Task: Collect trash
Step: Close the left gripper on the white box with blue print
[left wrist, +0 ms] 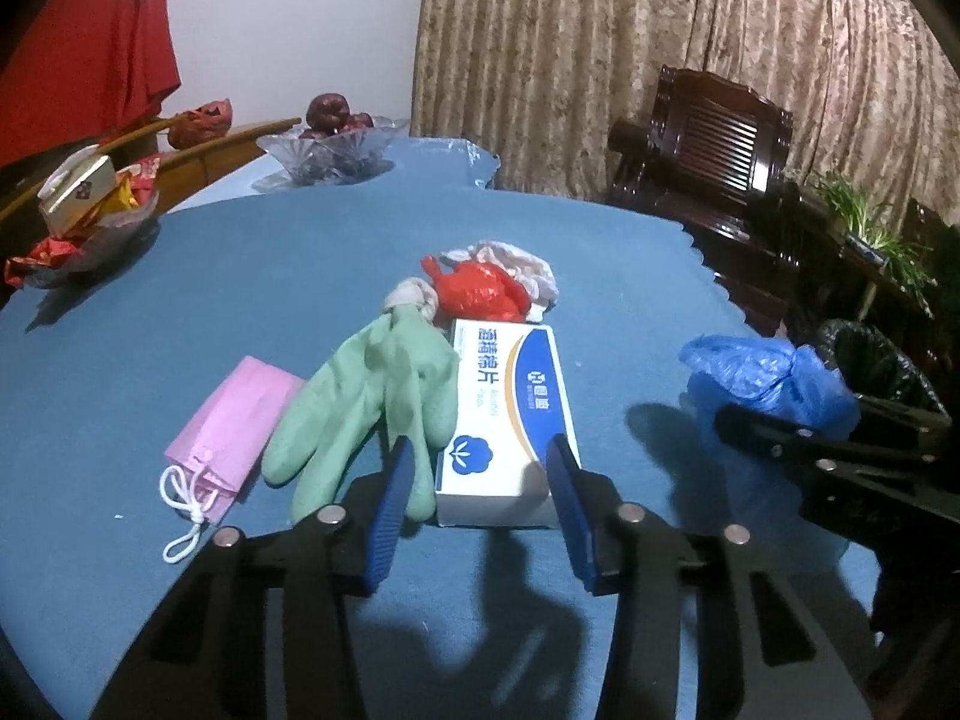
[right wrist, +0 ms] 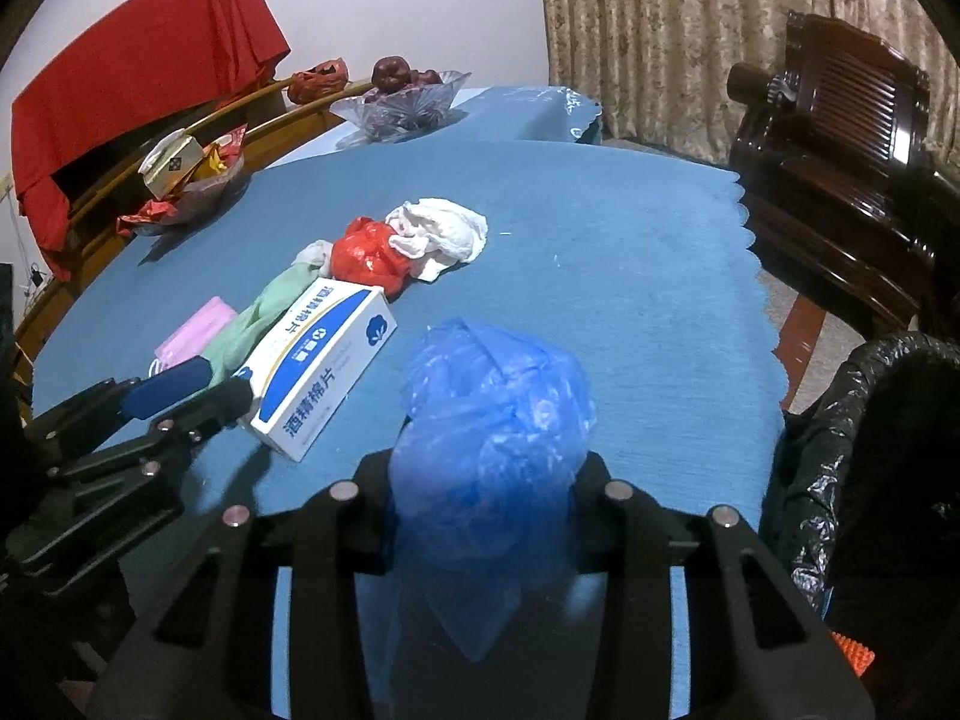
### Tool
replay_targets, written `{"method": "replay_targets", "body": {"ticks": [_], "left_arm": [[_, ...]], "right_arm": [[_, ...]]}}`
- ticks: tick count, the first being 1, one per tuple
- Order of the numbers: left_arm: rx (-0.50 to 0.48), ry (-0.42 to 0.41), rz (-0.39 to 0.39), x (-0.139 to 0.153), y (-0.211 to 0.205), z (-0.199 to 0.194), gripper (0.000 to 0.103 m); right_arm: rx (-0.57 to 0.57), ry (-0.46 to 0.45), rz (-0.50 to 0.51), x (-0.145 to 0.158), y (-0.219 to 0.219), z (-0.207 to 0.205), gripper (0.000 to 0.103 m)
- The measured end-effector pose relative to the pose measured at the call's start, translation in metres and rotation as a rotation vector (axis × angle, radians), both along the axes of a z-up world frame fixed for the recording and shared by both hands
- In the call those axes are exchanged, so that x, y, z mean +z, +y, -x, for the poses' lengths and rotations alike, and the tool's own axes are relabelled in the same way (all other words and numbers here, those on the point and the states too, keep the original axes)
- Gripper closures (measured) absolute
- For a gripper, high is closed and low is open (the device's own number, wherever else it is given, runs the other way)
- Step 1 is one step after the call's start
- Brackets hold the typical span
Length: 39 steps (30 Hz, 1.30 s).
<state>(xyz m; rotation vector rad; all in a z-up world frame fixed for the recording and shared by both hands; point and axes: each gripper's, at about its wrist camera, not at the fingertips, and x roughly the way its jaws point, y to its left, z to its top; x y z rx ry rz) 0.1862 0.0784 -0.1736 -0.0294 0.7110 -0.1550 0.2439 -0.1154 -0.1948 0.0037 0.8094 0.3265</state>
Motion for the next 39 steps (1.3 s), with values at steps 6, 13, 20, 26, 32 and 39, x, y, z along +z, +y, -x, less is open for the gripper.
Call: {"method": "replay_targets", "body": {"ticks": [6,13,20,26,32,39], "left_arm": [[-0.036,-0.031,-0.006,0.007,-0.013,0.009,0.057],[-0.005,0.011,-0.047,-0.006,-0.015,-0.009,0.051],[-0.012,0.056,-0.052,-0.014,-0.018,-0.016,0.042],[-0.015,0.11,-0.036,-0.021,-0.023,-0.029,0.039],[-0.022,0.139,-0.049,-0.025,-0.033,-0.039,0.036],[-0.016,0.125,-0.037,-0.021,-0.038,-0.032,0.048]], "right_arm": [[-0.005,-0.002,0.0,0.0,-0.002,0.001,0.065],[-0.013,-0.004,0.005,0.002,-0.007,0.003,0.065],[-0.016,-0.002,0.005,0.001,-0.01,0.003,0.065],[-0.029,-0.004,0.005,0.003,-0.015,0.004,0.065],[-0.042,-0.006,0.008,0.005,-0.02,0.009,0.065],[-0.067,-0.027,0.006,0.017,-0.029,0.017,0.065]]}}
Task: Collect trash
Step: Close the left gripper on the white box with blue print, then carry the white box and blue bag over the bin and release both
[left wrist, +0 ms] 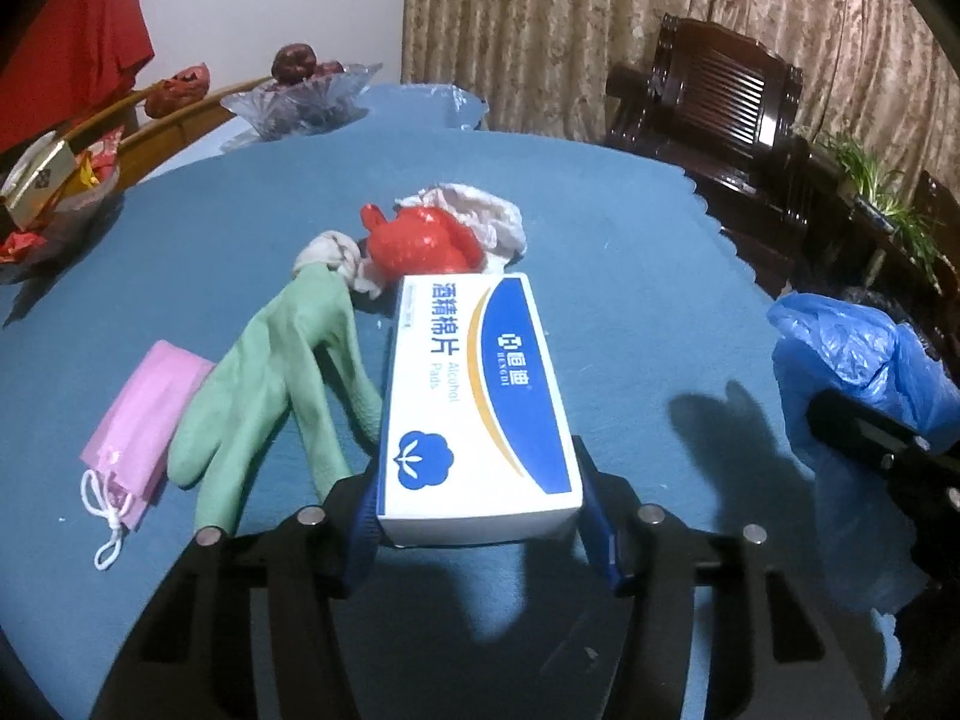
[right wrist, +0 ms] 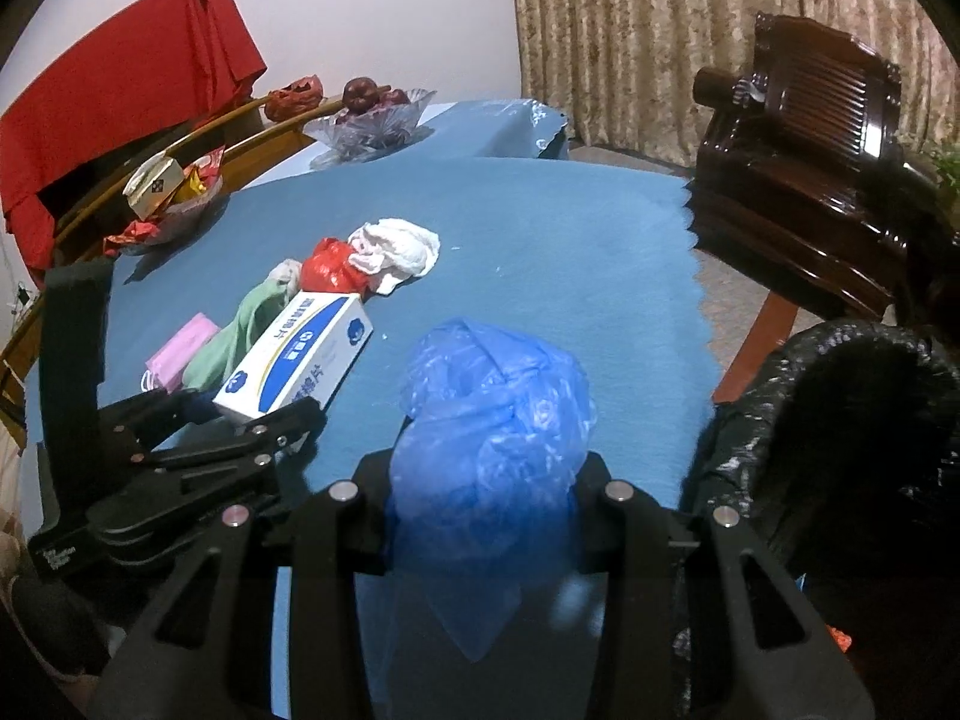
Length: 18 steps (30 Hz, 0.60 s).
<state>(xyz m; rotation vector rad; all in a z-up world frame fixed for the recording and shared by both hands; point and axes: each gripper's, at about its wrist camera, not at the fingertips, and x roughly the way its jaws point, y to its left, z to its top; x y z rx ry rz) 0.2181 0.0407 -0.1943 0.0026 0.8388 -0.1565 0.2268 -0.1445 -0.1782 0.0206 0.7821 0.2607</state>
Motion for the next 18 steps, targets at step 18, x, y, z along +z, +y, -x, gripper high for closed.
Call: {"method": "replay_targets", "body": {"ticks": [18], "left_arm": [[-0.032,-0.132,0.009,0.068,-0.027,0.053,0.048]], "right_arm": [[-0.047,-0.078,-0.032,0.043,-0.024,0.036,0.065]]}}
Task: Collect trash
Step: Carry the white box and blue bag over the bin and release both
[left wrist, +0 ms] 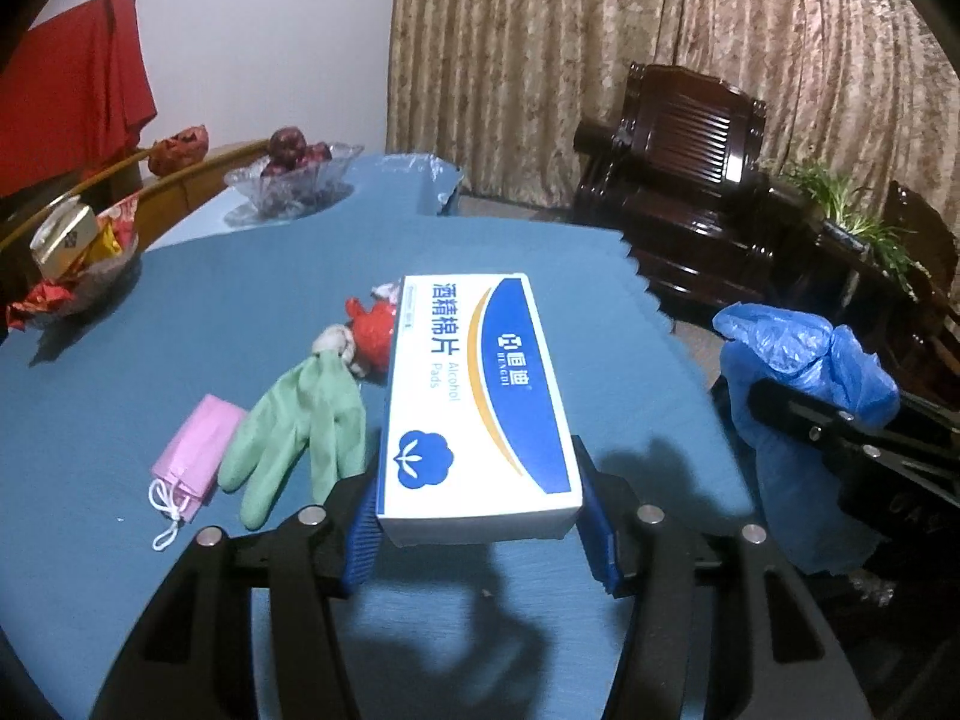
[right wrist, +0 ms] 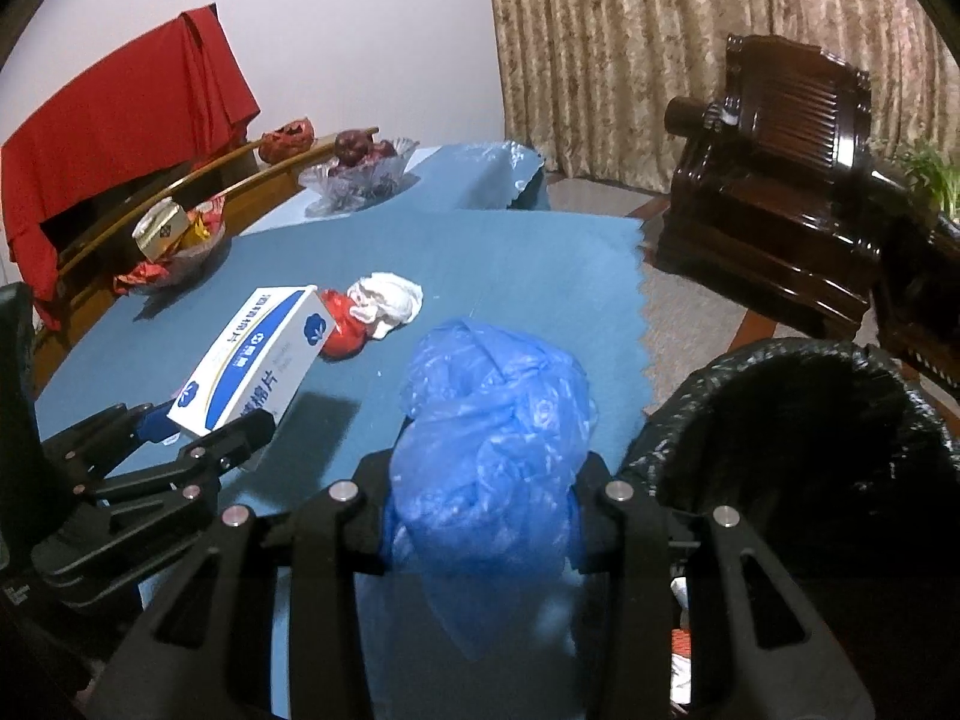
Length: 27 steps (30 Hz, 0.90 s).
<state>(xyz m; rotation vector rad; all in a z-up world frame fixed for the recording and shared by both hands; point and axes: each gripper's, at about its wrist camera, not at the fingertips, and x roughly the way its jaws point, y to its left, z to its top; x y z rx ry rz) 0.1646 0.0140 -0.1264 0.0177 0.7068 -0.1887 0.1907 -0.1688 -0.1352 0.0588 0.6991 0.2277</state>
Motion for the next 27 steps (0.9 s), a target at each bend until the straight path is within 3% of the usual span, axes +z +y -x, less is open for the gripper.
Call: {"method": "replay_targets", "body": {"ticks": [15,27], "left_arm": [[-0.092,-0.076,0.022,0.042,-0.042,0.024,0.048],[-0.203,-0.099,0.034,0.052,-0.098,0.039,0.048]], "right_arm": [[-0.097,-0.077,-0.008,0.037,-0.057,0.047,0.065],[-0.224,-0.098,0.007,0.045,-0.118,0.084,0.065]]}}
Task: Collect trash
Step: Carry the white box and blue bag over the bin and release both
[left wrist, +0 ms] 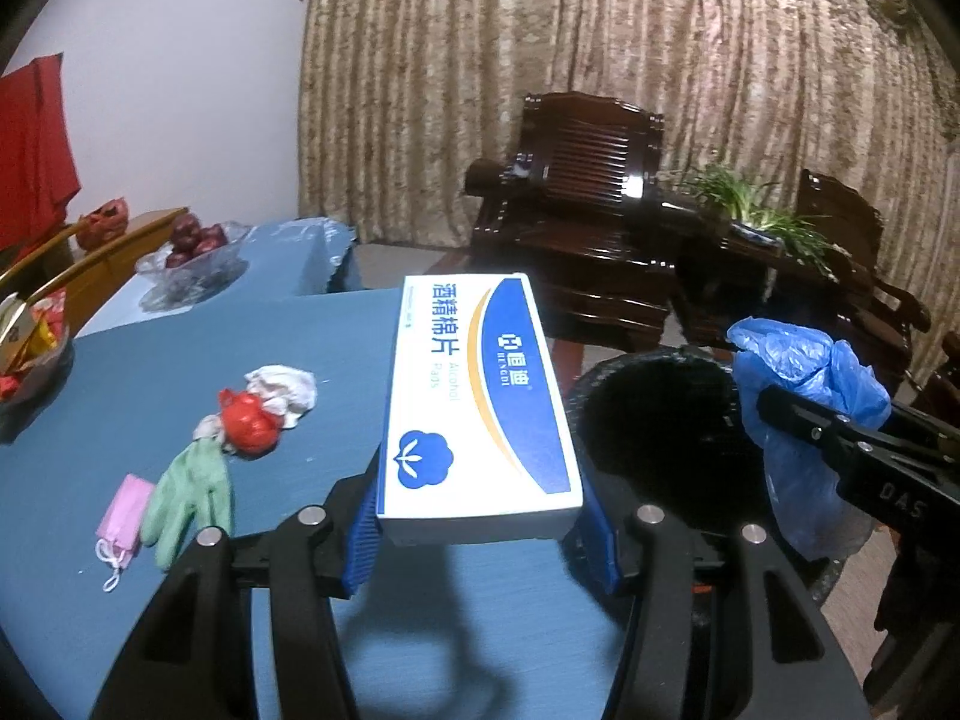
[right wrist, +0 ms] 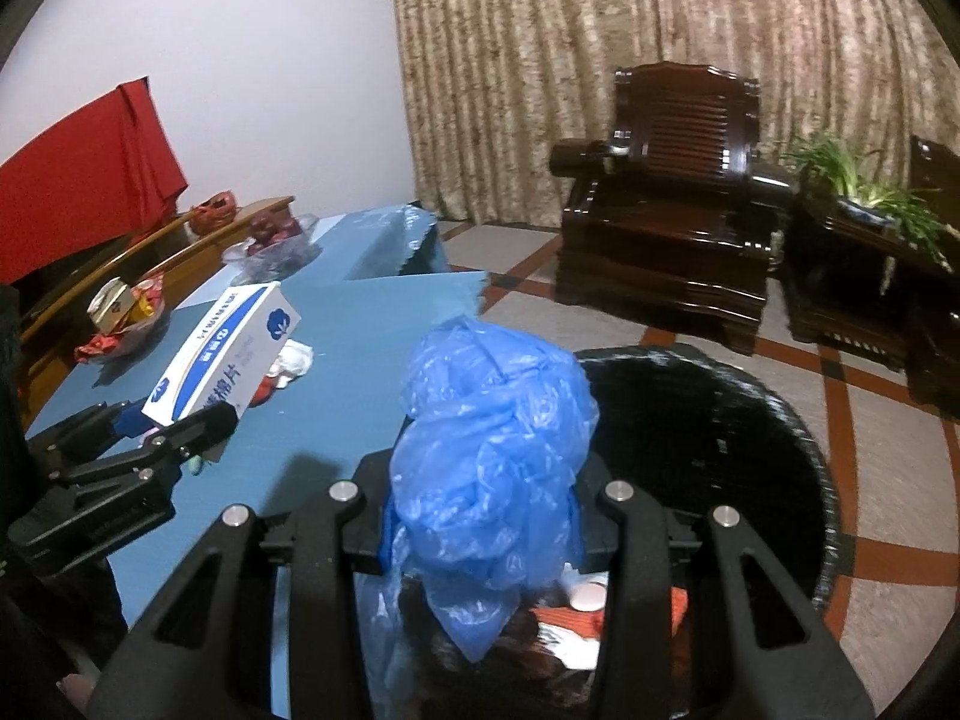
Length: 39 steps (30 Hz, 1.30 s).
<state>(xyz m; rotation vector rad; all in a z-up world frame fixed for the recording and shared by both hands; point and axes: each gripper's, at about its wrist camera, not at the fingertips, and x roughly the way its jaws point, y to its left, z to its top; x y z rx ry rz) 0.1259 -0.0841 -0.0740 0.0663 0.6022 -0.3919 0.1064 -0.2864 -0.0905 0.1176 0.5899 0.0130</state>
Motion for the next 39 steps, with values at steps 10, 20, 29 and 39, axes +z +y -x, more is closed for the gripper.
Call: {"method": "replay_targets", "body": {"ticks": [10,20,29,39], "left_arm": [[-0.101,0.004,0.003,-0.003,-0.05,0.008,0.048],[-0.17,0.017,0.004,-0.012,-0.089,0.009,0.048],[-0.21,0.031,-0.006,-0.021,-0.116,0.005,0.048],[-0.231,0.056,-0.023,-0.034,-0.131,-0.003,0.048]], "right_arm": [[-0.091,0.004,0.017,-0.004,-0.047,0.022,0.065],[-0.142,0.025,0.029,-0.015,-0.072,0.031,0.065],[-0.176,0.045,0.028,-0.024,-0.092,0.032,0.065],[-0.202,0.078,0.021,-0.042,-0.105,0.028,0.065]]}}
